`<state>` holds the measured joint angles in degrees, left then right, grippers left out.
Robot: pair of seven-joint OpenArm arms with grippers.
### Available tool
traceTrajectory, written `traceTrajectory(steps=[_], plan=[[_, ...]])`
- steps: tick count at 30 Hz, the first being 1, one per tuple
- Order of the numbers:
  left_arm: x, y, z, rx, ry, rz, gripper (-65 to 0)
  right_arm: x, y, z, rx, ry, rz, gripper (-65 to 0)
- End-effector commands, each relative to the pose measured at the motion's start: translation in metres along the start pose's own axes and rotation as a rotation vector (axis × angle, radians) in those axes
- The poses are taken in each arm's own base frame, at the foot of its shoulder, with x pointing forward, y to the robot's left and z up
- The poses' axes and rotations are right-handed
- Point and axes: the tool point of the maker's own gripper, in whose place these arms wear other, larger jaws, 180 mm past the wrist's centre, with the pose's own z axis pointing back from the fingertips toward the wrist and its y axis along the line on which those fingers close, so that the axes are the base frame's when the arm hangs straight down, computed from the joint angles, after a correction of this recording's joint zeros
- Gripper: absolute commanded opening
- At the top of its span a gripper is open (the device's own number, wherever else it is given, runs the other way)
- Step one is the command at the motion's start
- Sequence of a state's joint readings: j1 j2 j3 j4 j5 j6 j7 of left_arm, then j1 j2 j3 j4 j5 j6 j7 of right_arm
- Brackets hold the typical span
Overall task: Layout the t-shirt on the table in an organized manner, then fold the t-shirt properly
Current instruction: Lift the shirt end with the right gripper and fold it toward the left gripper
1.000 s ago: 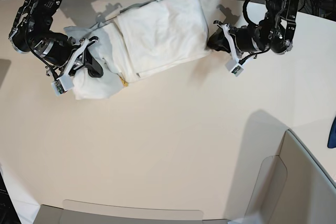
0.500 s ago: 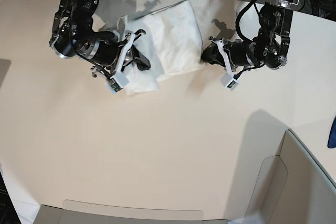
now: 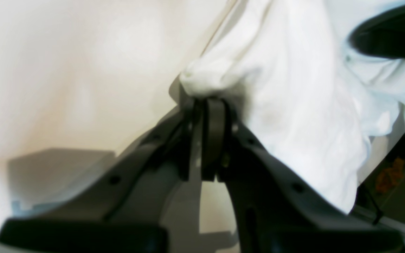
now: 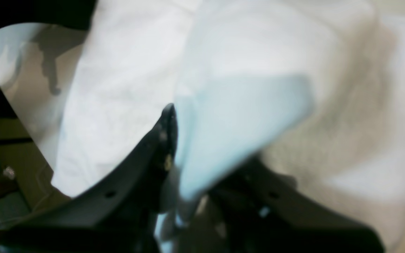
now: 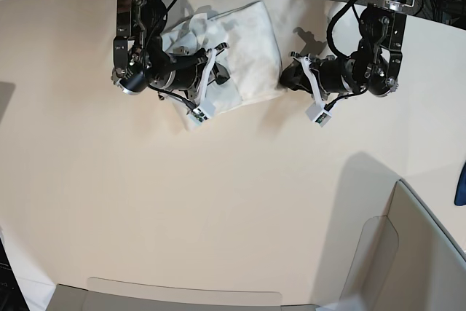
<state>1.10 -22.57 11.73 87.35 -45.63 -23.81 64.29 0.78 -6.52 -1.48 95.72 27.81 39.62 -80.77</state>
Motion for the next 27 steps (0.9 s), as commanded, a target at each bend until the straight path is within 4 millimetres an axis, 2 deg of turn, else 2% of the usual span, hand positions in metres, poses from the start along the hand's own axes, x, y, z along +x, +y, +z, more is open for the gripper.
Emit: traceTrajectory(steps=[1,11,15,16,22,25,27], plan=[[-0.017,0.019,0.003,0.088,0.088,-0.009,-60.7,0.017,0.006,-0.001,0.021,-0.04,0.032,-65.0],[-0.015,0.019,0.003,0.089,0.084,-0.011,-60.7,0.04,0.03,-0.008,0.064,-0.034,0.167,-65.0],[-0.015,0.019,0.003,0.089,0.084,-0.011,-60.7,0.058,0.045,0.002,0.053,-0.078,0.261,-64.3],[-0.014,0.02,0.004,0.09,0.082,-0.011,-60.7,0.062,0.049,0.004,0.052,-0.085,0.281,-61.4],[-0.014,0.02,0.004,0.09,0.082,-0.011,-60.7,0.072,0.066,0.006,0.068,-0.101,0.359,-34.7],[-0.014,0.02,0.004,0.09,0.082,-0.011,-60.7,0.075,0.065,0.007,0.063,-0.101,0.375,-27.1],[-0.014,0.02,0.004,0.09,0.082,-0.011,-60.7,0.076,0.069,0.006,0.07,-0.099,0.392,-24.6]])
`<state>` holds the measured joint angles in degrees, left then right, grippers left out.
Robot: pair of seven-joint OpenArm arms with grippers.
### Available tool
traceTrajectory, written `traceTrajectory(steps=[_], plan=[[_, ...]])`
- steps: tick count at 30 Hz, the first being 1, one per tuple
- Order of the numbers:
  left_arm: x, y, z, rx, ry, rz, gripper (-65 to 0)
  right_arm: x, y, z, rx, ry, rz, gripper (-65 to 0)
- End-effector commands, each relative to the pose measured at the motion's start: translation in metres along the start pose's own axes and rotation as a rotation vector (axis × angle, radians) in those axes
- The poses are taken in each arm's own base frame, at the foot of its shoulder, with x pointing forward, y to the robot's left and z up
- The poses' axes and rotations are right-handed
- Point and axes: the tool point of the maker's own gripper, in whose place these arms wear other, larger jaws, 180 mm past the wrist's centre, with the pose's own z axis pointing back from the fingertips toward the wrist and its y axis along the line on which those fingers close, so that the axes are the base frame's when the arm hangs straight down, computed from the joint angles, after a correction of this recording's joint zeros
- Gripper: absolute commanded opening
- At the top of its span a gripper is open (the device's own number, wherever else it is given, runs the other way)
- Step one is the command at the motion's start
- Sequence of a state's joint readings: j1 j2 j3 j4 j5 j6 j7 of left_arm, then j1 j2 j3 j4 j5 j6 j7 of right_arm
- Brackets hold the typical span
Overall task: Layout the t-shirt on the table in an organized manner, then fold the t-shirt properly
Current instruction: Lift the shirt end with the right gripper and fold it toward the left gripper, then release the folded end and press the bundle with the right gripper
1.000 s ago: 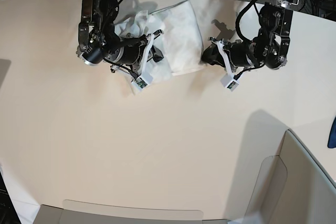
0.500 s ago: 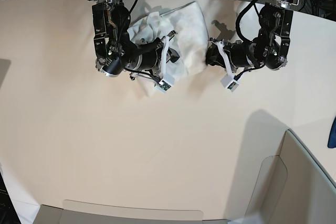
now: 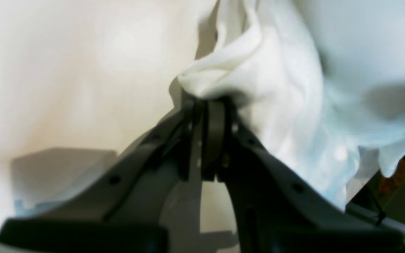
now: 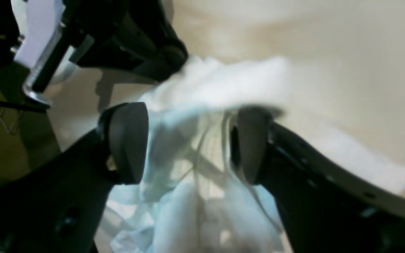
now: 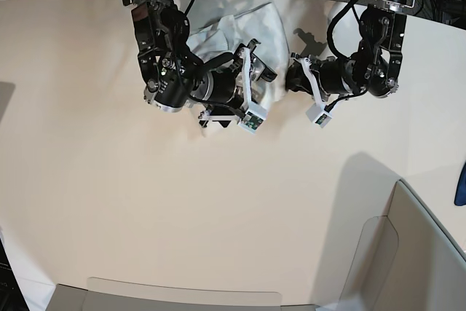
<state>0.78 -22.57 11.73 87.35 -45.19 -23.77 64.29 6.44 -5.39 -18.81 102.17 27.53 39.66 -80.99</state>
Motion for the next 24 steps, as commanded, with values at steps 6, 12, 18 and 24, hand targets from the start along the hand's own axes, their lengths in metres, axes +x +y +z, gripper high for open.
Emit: traceTrajectory(steps=[6,12,18,24], plan=[[-0.017,0.017,0.003,0.081,0.084,-0.008,-60.7,0.039,0.012,0.004,0.021,-0.079,0.109,-24.3],[-0.017,0.017,0.003,0.081,0.084,-0.008,-60.7,0.069,-0.012,0.033,-0.079,-0.171,0.138,-24.4],[-0.017,0.018,0.003,0.082,0.085,-0.008,-60.7,0.043,-0.084,0.073,-0.259,-0.195,-0.034,-28.8],[-0.017,0.018,0.003,0.082,0.085,-0.008,-60.7,-0.003,-0.095,0.08,-0.295,-0.109,-0.085,-60.0]])
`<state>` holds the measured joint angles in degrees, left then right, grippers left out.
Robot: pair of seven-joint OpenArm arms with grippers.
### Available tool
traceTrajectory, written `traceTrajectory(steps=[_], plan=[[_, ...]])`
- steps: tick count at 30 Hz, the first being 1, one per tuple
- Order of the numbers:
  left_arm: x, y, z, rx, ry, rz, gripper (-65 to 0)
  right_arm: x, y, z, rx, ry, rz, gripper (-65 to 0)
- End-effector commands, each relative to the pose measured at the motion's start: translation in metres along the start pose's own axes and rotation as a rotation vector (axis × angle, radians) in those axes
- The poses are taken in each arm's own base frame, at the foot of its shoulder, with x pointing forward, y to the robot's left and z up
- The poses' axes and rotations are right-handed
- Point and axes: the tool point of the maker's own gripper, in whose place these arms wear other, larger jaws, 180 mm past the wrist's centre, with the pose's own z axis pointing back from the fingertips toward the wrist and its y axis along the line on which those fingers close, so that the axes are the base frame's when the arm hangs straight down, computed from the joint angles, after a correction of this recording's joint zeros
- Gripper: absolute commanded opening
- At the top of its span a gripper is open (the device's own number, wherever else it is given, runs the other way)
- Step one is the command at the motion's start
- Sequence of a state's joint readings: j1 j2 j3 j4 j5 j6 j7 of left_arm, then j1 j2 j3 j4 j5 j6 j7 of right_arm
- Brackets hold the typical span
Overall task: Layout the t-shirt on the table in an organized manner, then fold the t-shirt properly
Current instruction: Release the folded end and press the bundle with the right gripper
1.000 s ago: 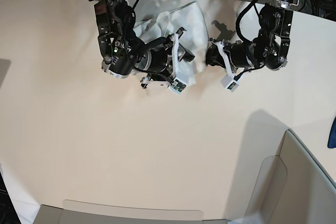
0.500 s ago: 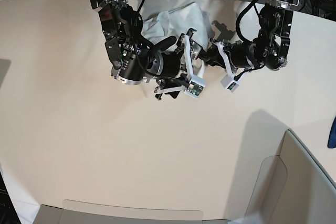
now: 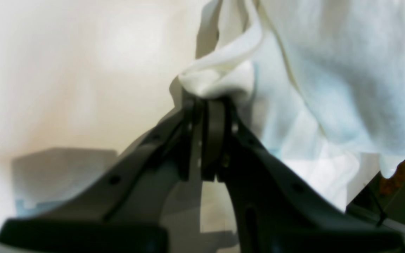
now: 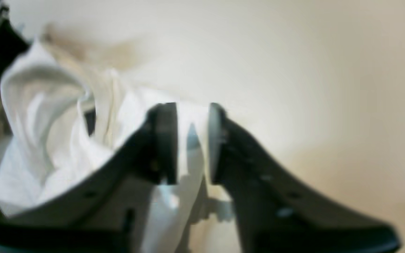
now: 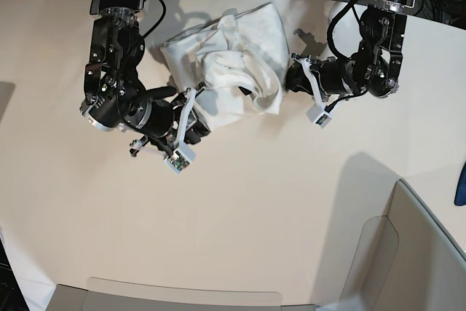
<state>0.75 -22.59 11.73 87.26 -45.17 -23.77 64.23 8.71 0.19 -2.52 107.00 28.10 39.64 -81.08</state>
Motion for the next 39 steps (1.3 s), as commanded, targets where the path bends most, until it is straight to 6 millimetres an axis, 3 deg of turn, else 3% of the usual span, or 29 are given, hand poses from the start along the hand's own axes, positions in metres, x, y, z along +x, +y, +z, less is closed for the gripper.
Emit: traceTrajectory(steps=[1,6,12,14,24,29,35,37,39], plan=[[-0.017,0.017,0.003,0.081,0.085,-0.009,-60.7,0.009,-0.001,0.005,-0.004,-0.037,0.022,-65.0],[-0.009,0.019,0.004,0.086,0.072,-0.017,-60.7,-0.018,-0.005,0.008,-0.015,0.029,0.024,-65.0],[-0.009,0.026,0.003,0.091,0.08,0.002,-60.7,-0.028,-0.012,0.025,-0.06,0.056,0.08,-65.0],[-0.012,0.027,0.002,0.091,0.086,0.01,-60.7,-0.029,-0.006,0.022,-0.042,0.071,0.112,-65.0],[-0.01,0.029,0.0,0.092,0.063,0.019,-60.7,-0.023,0.084,-0.007,0.195,0.107,0.336,-65.0],[-0.01,0.029,0.0,0.092,0.062,0.02,-60.7,-0.004,0.126,-0.015,0.287,0.058,0.399,-65.0],[-0.01,0.029,0.0,0.092,0.062,0.02,-60.6,0.033,0.143,-0.013,0.335,-0.049,0.394,-65.0],[-0.01,0.029,0.0,0.092,0.062,0.02,-60.6,0.047,0.142,-0.008,0.355,-0.091,0.397,-65.0],[-0.01,0.029,0.0,0.092,0.062,0.02,-60.6,0.058,0.121,-0.003,0.316,-0.125,0.358,-65.0]])
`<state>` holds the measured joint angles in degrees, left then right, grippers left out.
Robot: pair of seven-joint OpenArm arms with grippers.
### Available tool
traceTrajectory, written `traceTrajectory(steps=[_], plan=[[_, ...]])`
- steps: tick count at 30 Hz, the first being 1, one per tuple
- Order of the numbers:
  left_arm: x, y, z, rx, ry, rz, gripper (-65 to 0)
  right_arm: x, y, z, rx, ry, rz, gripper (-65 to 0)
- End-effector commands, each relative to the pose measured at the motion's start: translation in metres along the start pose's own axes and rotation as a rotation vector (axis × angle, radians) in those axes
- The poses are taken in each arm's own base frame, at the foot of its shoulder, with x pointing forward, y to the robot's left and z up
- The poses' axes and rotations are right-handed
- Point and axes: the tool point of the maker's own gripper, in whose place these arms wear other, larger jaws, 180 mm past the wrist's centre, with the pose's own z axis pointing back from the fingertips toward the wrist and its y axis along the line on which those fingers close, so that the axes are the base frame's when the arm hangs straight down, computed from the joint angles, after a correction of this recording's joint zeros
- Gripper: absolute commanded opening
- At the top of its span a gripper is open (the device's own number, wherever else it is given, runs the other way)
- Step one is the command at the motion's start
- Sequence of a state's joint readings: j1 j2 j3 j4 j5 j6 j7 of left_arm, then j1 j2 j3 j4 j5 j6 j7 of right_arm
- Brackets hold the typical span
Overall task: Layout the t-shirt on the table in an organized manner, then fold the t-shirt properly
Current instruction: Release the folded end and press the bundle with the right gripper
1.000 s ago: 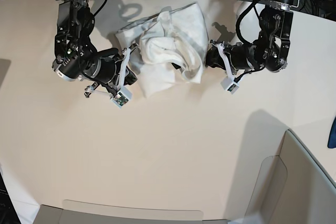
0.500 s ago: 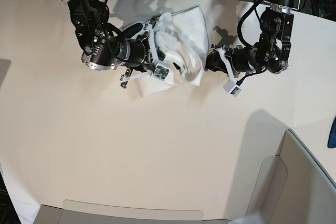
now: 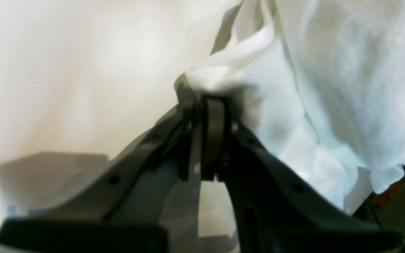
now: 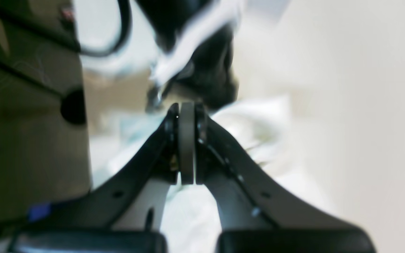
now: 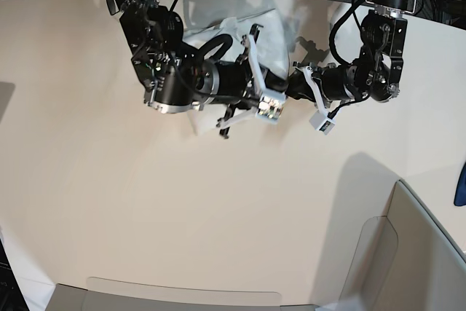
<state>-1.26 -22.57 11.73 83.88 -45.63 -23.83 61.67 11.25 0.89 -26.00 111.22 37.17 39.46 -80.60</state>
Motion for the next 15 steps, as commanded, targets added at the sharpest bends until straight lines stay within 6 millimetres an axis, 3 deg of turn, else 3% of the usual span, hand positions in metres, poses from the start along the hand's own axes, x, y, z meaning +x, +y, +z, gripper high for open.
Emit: traceTrajectory(steps=[1,4,7,9,15], plan=[[-0.02,0.019,0.004,0.089,0.1,-0.011,-60.6,0.003,-0.026,0.017,-0.086,-0.026,-0.007,-65.0],[-0.02,0.019,0.004,0.089,0.1,-0.011,-60.6,-0.02,-0.073,0.051,-0.237,-0.032,-0.12,-65.0],[-0.02,0.019,0.004,0.089,0.1,-0.011,-60.6,-0.048,-0.093,0.074,-0.317,0.012,-0.17,-65.0],[-0.02,0.019,0.004,0.089,0.1,-0.011,-60.6,-0.068,-0.092,0.079,-0.327,0.053,-0.196,-65.0],[-0.019,0.019,0.004,0.09,0.099,-0.012,-60.6,-0.114,-0.061,0.072,-0.268,0.151,-0.267,-65.0]])
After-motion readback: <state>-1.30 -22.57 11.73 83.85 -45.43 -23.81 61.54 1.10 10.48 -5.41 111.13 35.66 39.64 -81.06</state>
